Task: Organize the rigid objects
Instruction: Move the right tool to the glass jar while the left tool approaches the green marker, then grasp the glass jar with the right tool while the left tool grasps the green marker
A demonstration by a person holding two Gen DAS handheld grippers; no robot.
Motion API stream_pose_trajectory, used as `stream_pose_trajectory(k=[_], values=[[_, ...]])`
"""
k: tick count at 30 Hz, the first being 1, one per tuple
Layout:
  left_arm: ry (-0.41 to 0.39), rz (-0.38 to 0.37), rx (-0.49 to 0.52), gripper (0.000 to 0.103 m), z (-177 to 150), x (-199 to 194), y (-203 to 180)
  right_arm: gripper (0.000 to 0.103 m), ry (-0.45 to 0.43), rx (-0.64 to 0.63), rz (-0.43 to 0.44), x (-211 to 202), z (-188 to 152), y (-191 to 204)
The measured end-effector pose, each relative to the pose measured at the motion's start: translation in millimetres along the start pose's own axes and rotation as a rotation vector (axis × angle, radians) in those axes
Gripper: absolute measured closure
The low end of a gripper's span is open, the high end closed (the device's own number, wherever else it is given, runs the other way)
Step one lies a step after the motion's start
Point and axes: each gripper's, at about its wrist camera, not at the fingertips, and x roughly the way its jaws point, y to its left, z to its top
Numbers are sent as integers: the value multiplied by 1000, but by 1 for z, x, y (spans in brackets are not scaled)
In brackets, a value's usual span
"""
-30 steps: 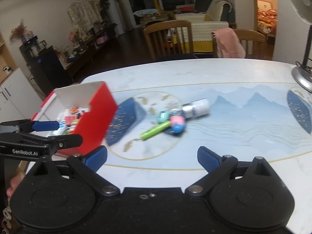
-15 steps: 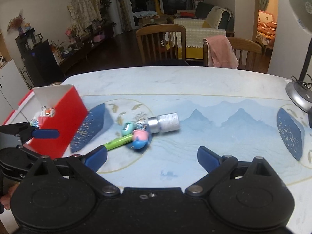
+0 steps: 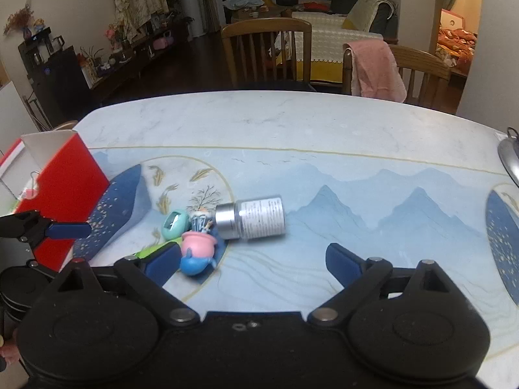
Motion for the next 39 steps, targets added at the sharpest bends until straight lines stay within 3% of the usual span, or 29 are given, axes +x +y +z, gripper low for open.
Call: stream_pose_trajectory(k=[18,23,31,39], values=[[46,-40,8,4,4,37,4,14,53,-41,-18,66,19,-1],[29,-43,38,17,4,36,0,17,59,-30,-14,73,20,-2],[-2,-65,114,61,2,30,-12,30,72,-29,1,79,21,-1],[12,-90,157,77,-1,25,-24,34,76,-17,-3,79,20,-1]])
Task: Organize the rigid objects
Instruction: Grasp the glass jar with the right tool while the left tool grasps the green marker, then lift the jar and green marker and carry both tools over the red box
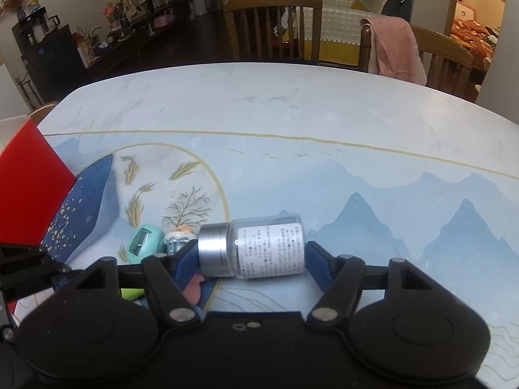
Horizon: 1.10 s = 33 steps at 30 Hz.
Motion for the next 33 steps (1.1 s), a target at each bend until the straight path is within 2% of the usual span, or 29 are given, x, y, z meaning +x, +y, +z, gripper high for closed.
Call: stream_pose_trajectory(k=[4,12,19,33], values=[[5,0,5,86,-2,-2,-4,34,-4,22,-11,-5,-3,-4],[22,5,-49,87,-8,-9,-1,34,1,73,-22,-34,-21,-13],[29,-5,-108,87,-18,-26,3,34,5,99,12,-66,-45,-7],[7,-21,-216,87,-30,-93,11,34,-3,78,42,-128,-71,29]])
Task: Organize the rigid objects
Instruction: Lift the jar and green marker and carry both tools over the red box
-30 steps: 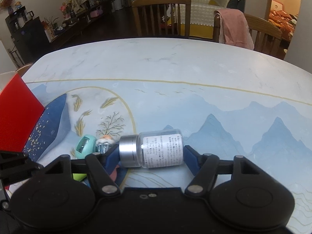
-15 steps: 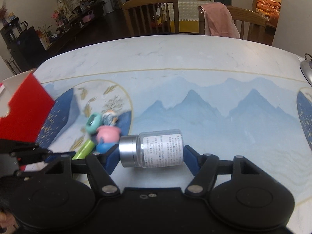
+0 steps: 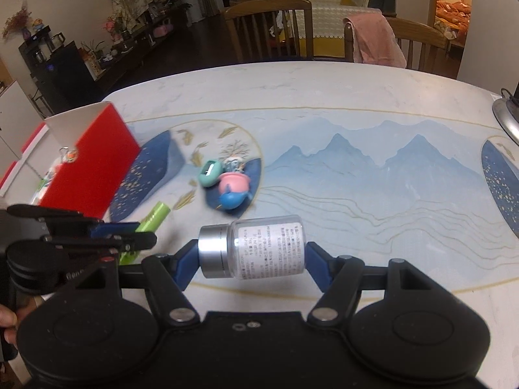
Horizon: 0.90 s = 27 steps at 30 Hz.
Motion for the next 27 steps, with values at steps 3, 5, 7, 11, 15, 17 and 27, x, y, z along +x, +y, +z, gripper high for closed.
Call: stream_pose_trajectory(k=[3,5,7,11,15,17,27], values=[[-13,-5,-19,87,0,-16,4,34,-14,-10,7,-13,-2,9],[-23,-10,-31,87,0,-26,8,34,-28,-16,12,-21,-2,15],[-35,-8,-35,87,0,-37,12,34,-44,-26,16,-29,-2,22],[-72,3,-31,87,0,-58,21,34,-65,-43,26,-43,0,38],[-98,6,-33,87,1,-76,35,34,-83,-67,34,-50,4,58],[-108,7,-34,87,1,-84,44,34,-92,-78,38,-53,7,69],[-129,29,-51,87,1,-121,101,34,-127,-130,56,-58,19,131]])
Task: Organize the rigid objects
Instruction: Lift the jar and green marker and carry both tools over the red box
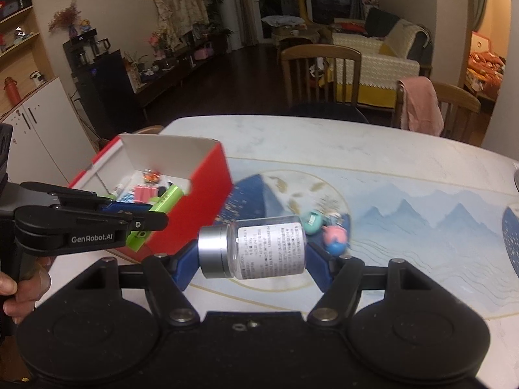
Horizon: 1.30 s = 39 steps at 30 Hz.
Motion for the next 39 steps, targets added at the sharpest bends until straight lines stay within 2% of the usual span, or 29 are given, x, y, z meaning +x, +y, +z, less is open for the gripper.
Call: stream_pose_trajectory(k=[9,19,32,39], values=[[-16,28,-9,87,1,-23,60,34,-23,-50,15,14,21,62],[-2,74,-31,87,-5,-28,129,34,-18,-87,26,43,35,117],[61,139,-43,87,0,7,199,34,21,-114,6,93,42,154],[114,182,0,87,11,37,212,34,63,-124,-21,136,44,162]])
